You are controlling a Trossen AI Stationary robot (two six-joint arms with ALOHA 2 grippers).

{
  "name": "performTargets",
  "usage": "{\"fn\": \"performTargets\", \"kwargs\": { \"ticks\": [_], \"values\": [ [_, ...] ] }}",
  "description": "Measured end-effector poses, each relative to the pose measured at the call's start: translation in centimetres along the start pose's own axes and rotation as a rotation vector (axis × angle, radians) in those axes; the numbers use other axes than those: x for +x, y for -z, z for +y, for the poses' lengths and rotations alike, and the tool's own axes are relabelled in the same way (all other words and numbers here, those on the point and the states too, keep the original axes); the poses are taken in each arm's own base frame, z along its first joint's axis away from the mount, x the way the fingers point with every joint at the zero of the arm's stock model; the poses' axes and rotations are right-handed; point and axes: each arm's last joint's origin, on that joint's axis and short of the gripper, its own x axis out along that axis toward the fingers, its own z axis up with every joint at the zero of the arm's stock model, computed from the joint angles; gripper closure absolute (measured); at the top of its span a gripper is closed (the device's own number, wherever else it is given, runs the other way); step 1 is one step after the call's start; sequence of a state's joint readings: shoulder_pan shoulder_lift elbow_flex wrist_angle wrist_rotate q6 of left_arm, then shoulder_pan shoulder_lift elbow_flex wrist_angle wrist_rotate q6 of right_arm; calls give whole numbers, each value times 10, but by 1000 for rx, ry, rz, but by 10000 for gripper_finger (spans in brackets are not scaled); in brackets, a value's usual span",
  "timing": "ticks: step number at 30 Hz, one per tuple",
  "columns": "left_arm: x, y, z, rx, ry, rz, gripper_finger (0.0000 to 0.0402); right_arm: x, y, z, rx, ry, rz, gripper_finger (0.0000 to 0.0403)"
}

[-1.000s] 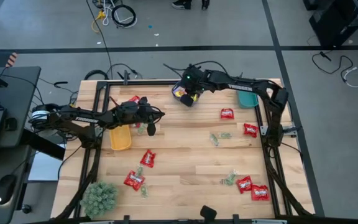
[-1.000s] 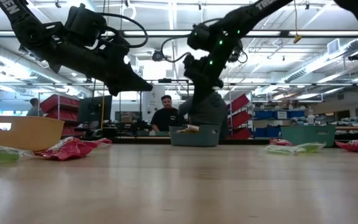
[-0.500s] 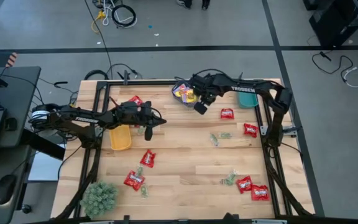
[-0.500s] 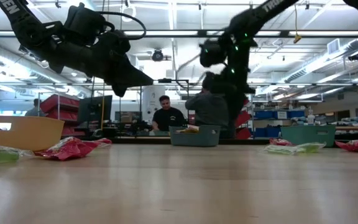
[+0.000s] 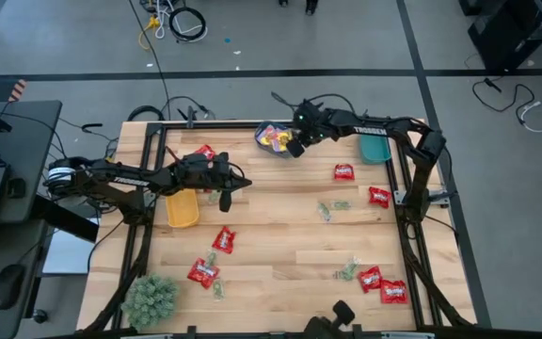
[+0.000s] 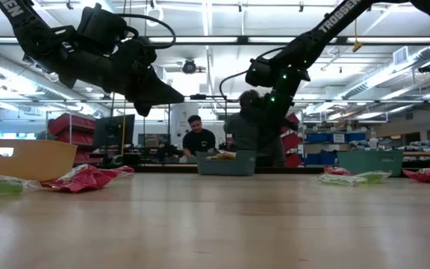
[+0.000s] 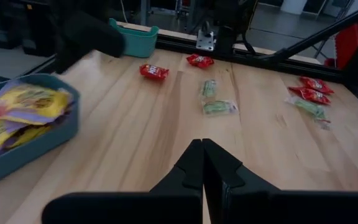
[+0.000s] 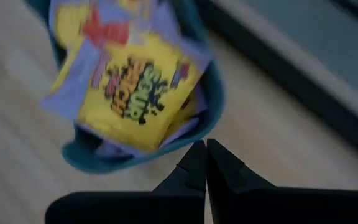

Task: Sort candy
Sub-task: Put the yellow candy into the blue bin

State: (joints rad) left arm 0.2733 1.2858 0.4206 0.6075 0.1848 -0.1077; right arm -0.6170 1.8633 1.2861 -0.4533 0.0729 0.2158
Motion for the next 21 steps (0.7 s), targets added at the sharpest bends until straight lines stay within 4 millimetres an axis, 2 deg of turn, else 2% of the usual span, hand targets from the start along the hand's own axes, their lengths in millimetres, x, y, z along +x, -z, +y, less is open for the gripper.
{"fn": "performTargets", "kwargs": {
  "ticks": [5,9,12,14,18,21],
  "values": [
    [0,0,1,2,-36,-4,401,-1,-13,-13,-35,10,-91,403],
    [0,0,1,8,-37,-4,401,-22,-20,-15,-95,29,-115,403],
    [0,0,1,49,-38,-4,401,-44,-19,3,-213,-40,-139,403],
    [0,0,1,51,-38,-4,401,-50,-12,18,-296,-114,-108,403],
    [0,0,1,51,-37,-5,401,-52,3,45,-396,-199,-35,403],
    [0,0,1,50,-37,-3,401,-42,16,59,-435,-218,-5,403]
  ]
}}
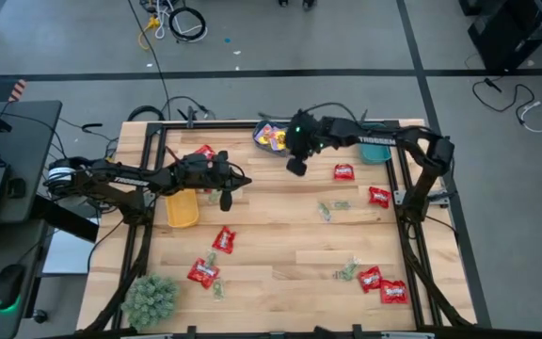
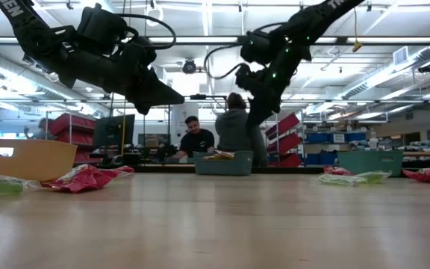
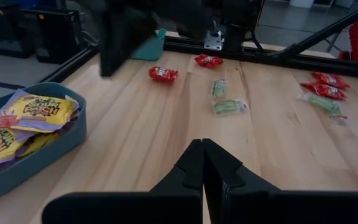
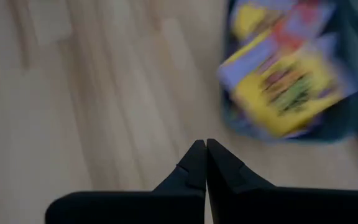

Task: Sort candy
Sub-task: Put the yellow candy into the blue bin

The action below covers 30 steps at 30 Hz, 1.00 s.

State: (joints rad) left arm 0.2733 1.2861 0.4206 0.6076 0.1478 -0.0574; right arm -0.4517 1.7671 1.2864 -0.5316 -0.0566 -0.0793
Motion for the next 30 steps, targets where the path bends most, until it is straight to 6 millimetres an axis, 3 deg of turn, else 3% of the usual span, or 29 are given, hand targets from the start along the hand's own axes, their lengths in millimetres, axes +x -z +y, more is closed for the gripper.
{"fn": "performTargets", "kwargs": {
  "ticks": [9,23,30],
  "values": [
    [1,0,-3,1,18,-2,401,22,17,1,46,7,50,403],
    [1,-2,-2,7,-17,-22,401,26,9,-16,161,5,-123,403],
    [1,-1,0,10,-66,-14,401,48,13,-12,179,17,-86,403]
  ]
}}
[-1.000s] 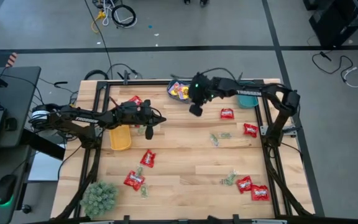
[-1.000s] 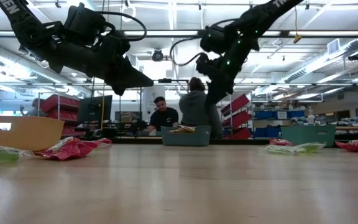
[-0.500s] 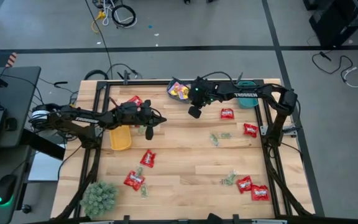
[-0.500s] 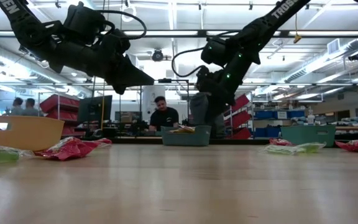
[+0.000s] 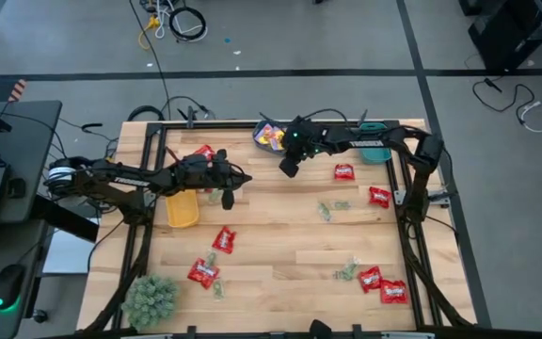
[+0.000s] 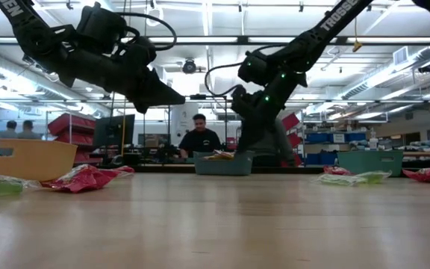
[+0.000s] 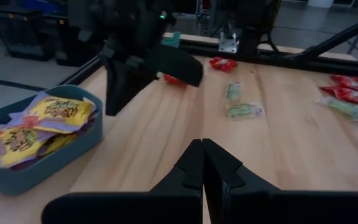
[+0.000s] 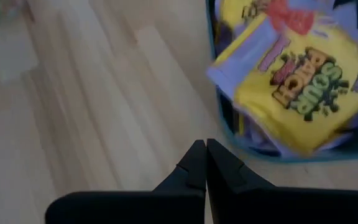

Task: Sort candy
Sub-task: Put the yellow candy into the blue bin, then put the red candy into the green bin

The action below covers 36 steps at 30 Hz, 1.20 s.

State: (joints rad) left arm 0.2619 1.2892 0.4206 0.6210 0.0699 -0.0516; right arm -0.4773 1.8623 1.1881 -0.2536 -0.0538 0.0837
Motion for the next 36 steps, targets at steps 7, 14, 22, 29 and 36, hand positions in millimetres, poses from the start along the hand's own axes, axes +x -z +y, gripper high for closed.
{"fn": "performTargets", "kwargs": {
  "ticks": [7,14,22,29,36],
  "values": [
    [0,2,3,2,-33,21,401,8,0,-11,50,92,-14,403],
    [0,2,4,14,-44,20,401,2,-4,-25,57,127,-40,402],
    [0,6,4,12,-44,57,401,-85,1,-7,-55,172,76,395],
    [0,5,3,19,-11,57,401,-114,42,-4,-69,180,276,383],
    [-1,10,-1,50,26,106,401,-96,92,-13,-146,175,414,280]
  ]
}}
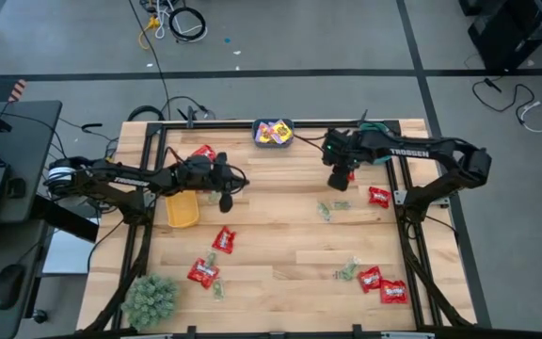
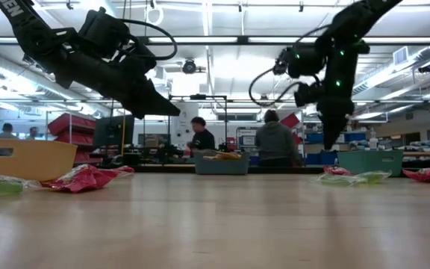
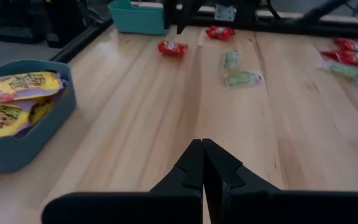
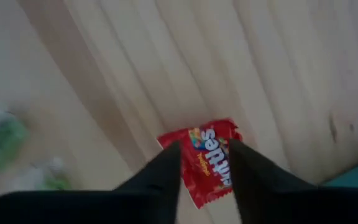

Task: Sort candy
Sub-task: Put the red candy into the green bin

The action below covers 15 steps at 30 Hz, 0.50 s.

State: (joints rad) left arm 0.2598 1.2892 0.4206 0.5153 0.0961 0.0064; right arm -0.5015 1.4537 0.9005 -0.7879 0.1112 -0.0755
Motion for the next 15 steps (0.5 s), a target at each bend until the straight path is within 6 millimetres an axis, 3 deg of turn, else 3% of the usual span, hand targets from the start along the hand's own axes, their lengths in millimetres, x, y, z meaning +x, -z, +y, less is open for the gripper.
{"fn": "performTargets", "kwargs": {
  "ticks": [8,15],
  "values": [
    [0,0,-1,13,14,-3,401,24,14,-9,-53,11,8,121],
    [0,0,-1,13,14,-1,401,50,16,-13,-87,1,70,65]
  ]
}}
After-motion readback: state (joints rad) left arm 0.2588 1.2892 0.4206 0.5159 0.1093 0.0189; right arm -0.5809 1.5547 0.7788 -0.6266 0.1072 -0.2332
